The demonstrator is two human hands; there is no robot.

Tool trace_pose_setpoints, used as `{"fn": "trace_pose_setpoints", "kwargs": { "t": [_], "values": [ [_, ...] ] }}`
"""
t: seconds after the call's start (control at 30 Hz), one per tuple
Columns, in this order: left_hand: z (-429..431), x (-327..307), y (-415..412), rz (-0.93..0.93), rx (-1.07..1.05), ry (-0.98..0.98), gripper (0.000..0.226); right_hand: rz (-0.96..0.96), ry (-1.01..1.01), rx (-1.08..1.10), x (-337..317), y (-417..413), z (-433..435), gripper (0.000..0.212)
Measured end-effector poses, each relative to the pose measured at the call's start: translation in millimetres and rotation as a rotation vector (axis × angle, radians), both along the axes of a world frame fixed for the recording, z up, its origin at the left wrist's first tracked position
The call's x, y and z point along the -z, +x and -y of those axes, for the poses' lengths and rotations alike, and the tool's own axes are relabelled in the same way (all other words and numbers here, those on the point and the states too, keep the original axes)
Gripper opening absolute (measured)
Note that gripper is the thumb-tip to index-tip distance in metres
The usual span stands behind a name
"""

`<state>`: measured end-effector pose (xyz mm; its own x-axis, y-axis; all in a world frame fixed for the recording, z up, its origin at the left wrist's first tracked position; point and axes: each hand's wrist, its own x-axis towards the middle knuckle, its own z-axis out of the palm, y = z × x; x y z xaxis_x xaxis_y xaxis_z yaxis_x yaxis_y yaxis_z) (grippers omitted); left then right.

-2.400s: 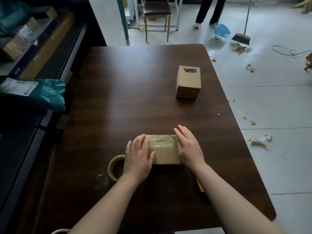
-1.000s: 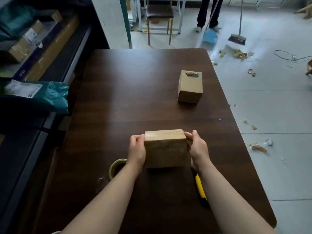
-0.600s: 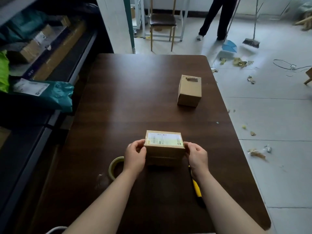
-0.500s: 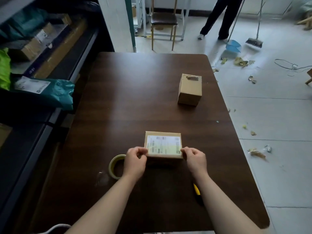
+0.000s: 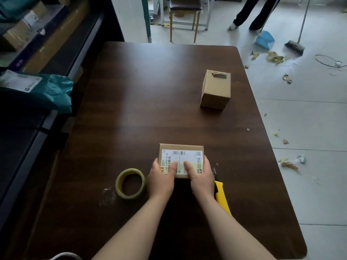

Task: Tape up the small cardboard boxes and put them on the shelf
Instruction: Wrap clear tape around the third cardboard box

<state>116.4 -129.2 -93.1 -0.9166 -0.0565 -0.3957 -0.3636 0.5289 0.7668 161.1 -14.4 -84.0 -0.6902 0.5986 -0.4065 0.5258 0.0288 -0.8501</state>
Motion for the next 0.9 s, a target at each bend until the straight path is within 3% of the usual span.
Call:
{"fn": "trace_pose_setpoints", "kwargs": {
  "t": [0.17, 0.37, 0.6, 0.7, 0.8, 0.9],
  "values": [
    [3, 2, 5, -0.035, -0.027, 0.134, 0.046, 0.001, -0.07, 0.056, 4, 4, -2, 0.044],
    [1, -4, 5, -0.001, -0.131, 0.198, 0.045, 0.043, -0.12, 0.127, 2, 2, -3, 0.043],
    [0, -3, -14, 0.12, -0.164, 0.425, 0.039, 0.113, -0.203, 0.178, -1, 0, 3, 0.044],
    [6, -5, -33, 0.155, -0.069, 0.359, 0.04, 0.167, -0.278, 0.224, -1, 9, 13, 0.046],
    [9, -15, -48, 0.072, -0.038, 0.203, 0.051, 0.27, -0.298, 0.191, -5, 16, 16, 0.057],
    [2, -33, -39, -0.071, -0.026, 0.105, 0.056, 0.234, -0.143, 0.113, -17, 16, 6, 0.068]
  ]
}}
